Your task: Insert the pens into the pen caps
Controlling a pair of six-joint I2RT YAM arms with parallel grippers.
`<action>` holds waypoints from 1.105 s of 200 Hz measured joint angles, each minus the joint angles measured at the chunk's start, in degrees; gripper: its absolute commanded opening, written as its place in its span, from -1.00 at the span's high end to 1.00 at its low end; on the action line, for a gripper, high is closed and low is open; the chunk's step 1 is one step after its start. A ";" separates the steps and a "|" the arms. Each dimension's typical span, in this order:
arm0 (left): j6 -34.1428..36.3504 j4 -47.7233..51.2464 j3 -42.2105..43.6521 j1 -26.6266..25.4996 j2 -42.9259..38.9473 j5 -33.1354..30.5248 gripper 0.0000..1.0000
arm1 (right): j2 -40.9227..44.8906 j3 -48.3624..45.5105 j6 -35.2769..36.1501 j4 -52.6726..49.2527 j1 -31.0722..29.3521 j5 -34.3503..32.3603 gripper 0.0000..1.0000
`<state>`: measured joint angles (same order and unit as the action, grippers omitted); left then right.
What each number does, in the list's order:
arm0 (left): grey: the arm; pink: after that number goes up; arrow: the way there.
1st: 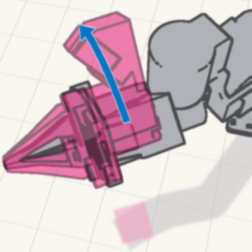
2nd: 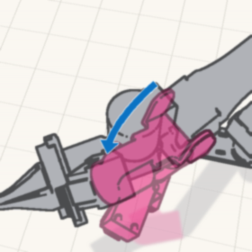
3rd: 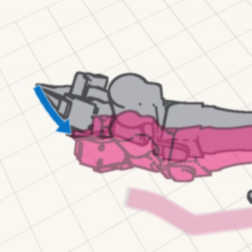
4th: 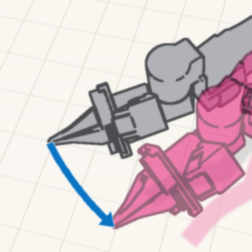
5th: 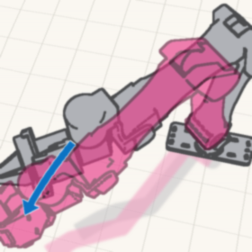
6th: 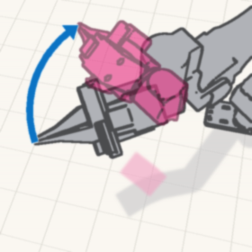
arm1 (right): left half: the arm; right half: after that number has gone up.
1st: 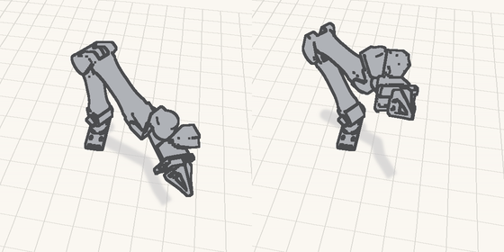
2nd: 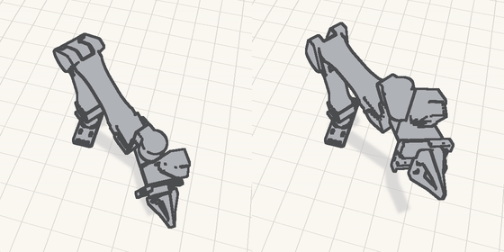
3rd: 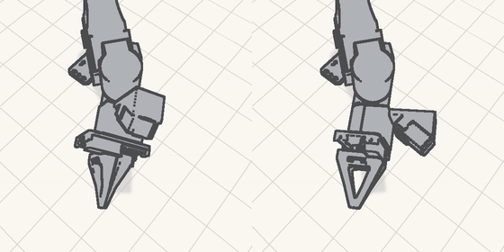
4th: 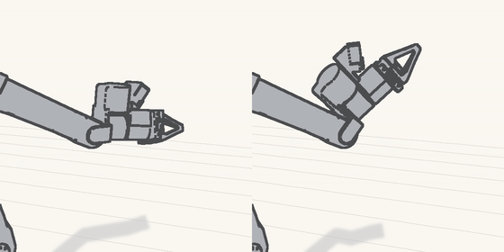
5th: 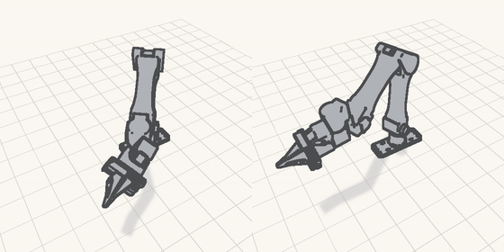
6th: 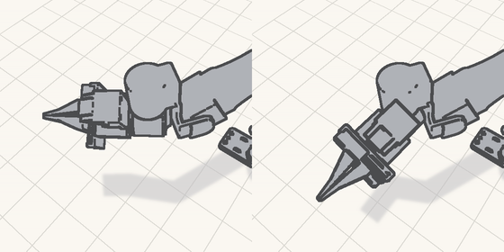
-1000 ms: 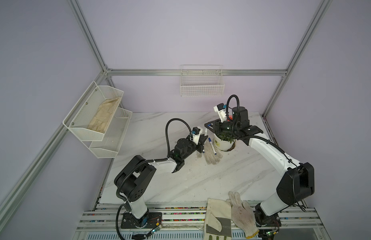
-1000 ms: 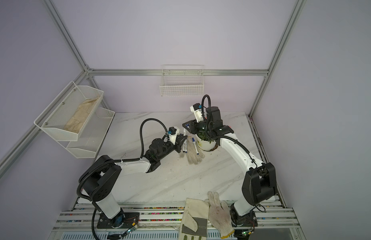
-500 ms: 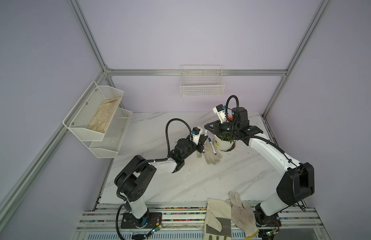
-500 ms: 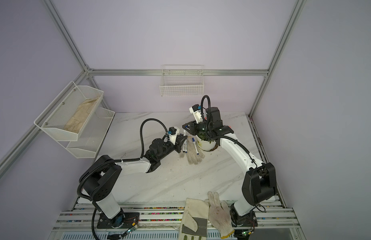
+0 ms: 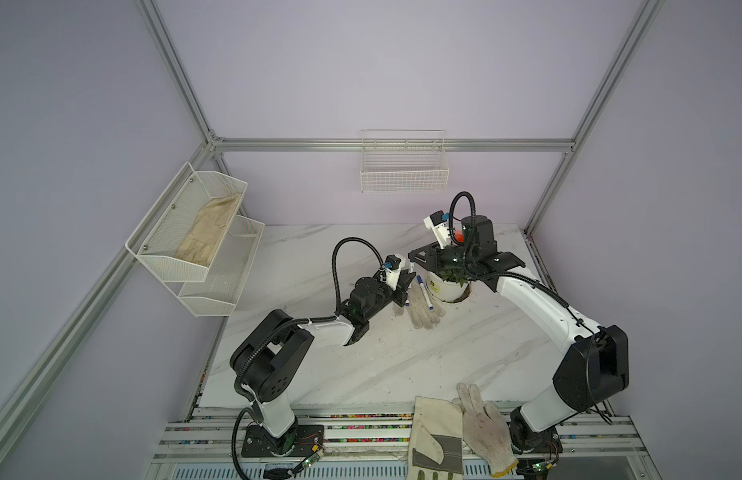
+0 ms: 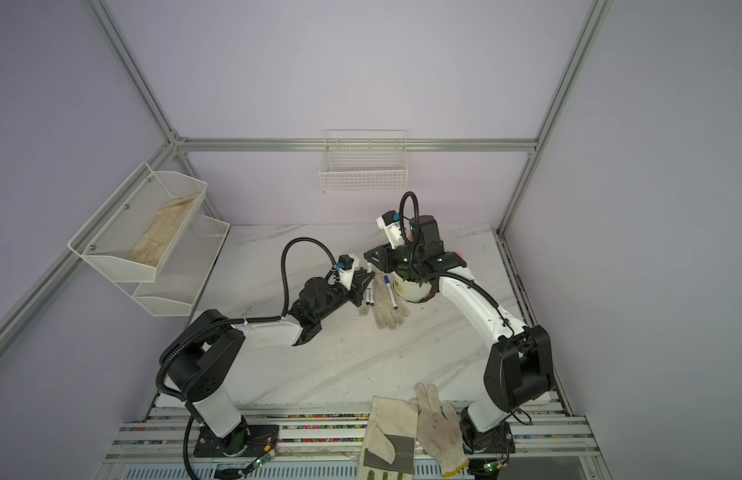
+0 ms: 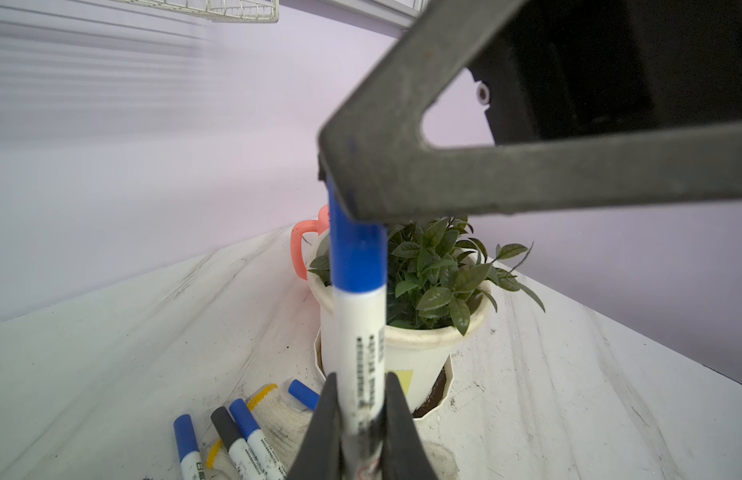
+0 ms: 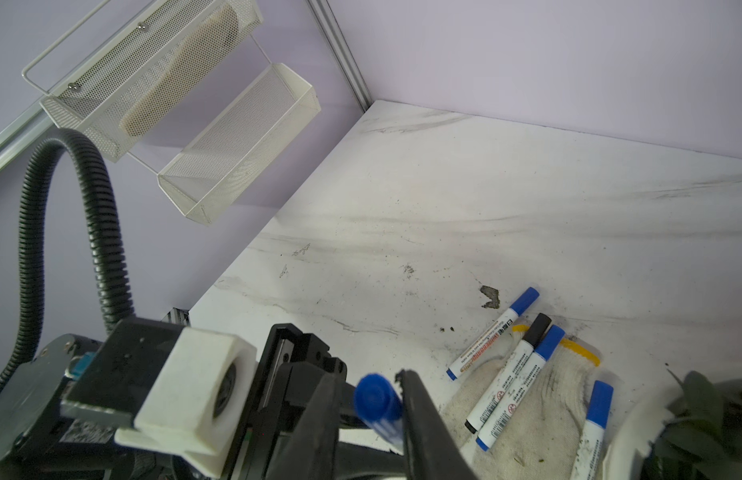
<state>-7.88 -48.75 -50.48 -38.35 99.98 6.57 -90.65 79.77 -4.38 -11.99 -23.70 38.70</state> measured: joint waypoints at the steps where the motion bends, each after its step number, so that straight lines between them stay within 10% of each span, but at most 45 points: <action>1: 0.00 0.00 0.00 0.02 0.00 0.00 1.00 | 0.00 0.00 -0.02 0.00 -0.02 -0.09 0.44; 221: -3.89 1.40 0.02 1.62 0.00 1.79 1.00 | -2.84 -0.17 -0.22 3.48 -0.13 -1.44 0.94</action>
<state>-11.77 -47.35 -50.46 -36.73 99.98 8.36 -93.49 79.59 -4.60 -8.51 -23.83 37.26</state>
